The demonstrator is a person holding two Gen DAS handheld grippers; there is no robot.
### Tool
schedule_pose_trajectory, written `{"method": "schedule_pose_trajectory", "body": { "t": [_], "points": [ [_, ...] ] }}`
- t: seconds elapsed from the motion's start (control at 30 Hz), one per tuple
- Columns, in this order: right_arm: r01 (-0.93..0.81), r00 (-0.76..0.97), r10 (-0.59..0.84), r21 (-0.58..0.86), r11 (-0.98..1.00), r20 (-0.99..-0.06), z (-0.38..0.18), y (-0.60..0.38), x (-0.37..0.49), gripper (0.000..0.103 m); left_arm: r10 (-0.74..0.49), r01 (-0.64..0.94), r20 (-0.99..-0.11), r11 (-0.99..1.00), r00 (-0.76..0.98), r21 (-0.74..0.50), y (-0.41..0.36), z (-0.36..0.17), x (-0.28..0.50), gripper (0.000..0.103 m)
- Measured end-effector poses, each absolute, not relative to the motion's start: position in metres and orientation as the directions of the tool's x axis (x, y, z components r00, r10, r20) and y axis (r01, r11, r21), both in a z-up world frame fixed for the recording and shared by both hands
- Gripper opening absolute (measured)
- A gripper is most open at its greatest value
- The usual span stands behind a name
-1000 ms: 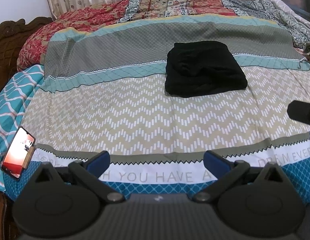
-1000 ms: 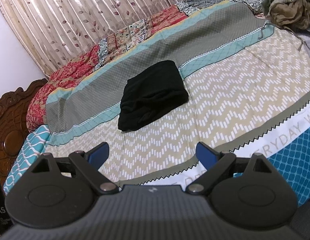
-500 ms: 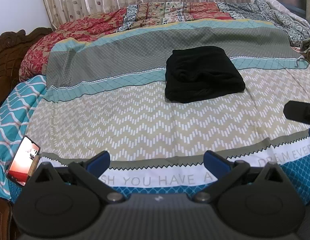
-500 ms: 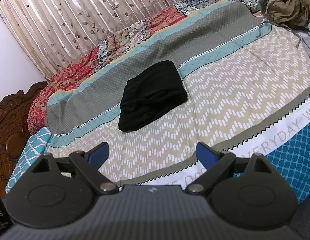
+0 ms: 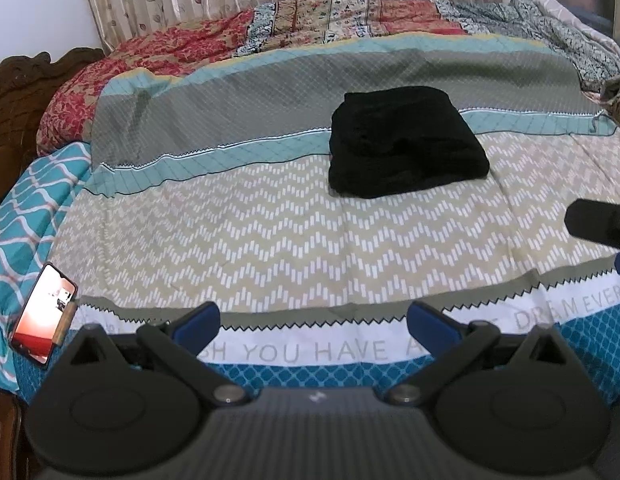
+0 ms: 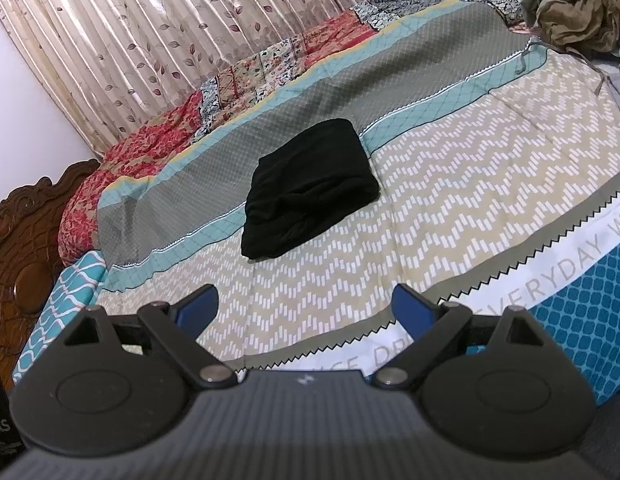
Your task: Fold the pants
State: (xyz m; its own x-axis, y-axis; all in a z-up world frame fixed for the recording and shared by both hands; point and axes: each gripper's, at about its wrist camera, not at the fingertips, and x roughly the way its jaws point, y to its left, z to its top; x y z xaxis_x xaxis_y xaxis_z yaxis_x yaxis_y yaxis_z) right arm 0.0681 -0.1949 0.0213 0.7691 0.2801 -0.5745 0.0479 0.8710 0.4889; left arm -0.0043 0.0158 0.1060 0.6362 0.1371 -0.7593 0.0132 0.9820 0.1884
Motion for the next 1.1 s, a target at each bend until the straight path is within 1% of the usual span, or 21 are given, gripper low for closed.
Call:
{"method": "schedule_pose_trajectory", "body": {
  "t": [0.5,0.77,0.93,1.1],
  "points": [
    [0.032,0.769,0.28,0.473,0.88,-0.574,0.02,-0.19,0.068,0.095,0.14,-0.009,-0.757,0.985,0.639,0.174,0.025,0.104,-0.002,0.103],
    [-0.01,0.802,0.275,0.447,0.894,-0.531,0.029,-0.186,0.062,0.095,0.128,-0.01,-0.745,0.987,0.655,0.161,0.024,0.108,-0.005,0.103],
    [-0.012,0.831,0.254,0.439,0.898,-0.495,0.034,-0.188,0.058,0.095,0.102,-0.012,-0.731,0.992,0.674,0.128,0.026,0.114,-0.009,0.103],
    [-0.011,0.834,0.254,0.444,0.896,-0.491,0.033,-0.189,0.059,0.095,0.104,-0.011,-0.719,0.991,0.687,0.133,0.024,0.117,-0.011,0.103]
  ]
}}
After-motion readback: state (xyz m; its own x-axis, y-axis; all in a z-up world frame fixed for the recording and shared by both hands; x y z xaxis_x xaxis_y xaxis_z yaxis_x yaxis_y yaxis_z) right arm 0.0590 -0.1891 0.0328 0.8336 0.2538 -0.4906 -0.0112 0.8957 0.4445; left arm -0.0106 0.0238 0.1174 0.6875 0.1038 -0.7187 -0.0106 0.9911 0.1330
